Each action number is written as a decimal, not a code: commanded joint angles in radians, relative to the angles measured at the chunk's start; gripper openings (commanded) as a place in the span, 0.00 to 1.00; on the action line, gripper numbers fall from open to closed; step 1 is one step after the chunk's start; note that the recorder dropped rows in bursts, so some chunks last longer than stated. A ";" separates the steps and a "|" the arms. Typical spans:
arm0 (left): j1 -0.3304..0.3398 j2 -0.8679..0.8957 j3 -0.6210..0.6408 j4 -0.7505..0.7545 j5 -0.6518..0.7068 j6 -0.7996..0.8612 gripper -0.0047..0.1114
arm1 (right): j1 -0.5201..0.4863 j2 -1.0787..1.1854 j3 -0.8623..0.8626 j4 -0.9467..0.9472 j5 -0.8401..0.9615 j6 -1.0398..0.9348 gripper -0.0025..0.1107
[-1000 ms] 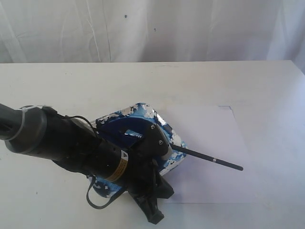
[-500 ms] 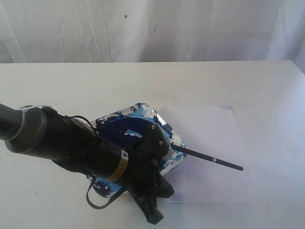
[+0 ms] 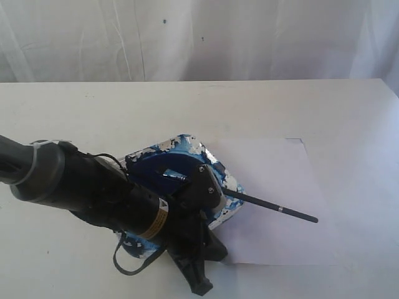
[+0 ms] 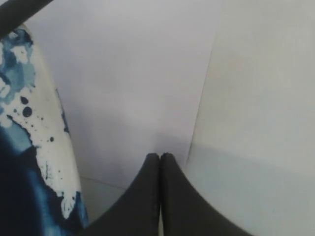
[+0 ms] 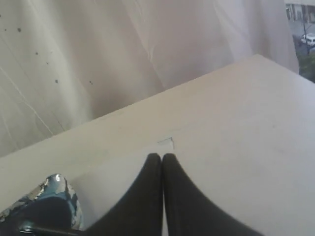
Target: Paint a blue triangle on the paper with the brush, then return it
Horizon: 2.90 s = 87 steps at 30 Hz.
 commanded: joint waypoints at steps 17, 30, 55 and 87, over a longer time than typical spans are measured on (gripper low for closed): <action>-0.003 0.005 -0.018 0.054 0.008 0.024 0.04 | 0.147 -0.006 0.005 0.068 -0.002 -0.007 0.02; -0.003 -0.050 -0.018 0.067 0.005 -0.043 0.04 | 0.220 0.097 0.005 0.163 -0.033 0.001 0.02; -0.003 -0.009 -0.018 0.060 0.011 -0.039 0.04 | 0.220 0.364 -0.064 0.351 -0.121 -0.069 0.02; -0.003 -0.009 -0.018 0.060 0.011 -0.039 0.04 | 0.220 1.127 -0.244 1.386 0.081 -0.904 0.02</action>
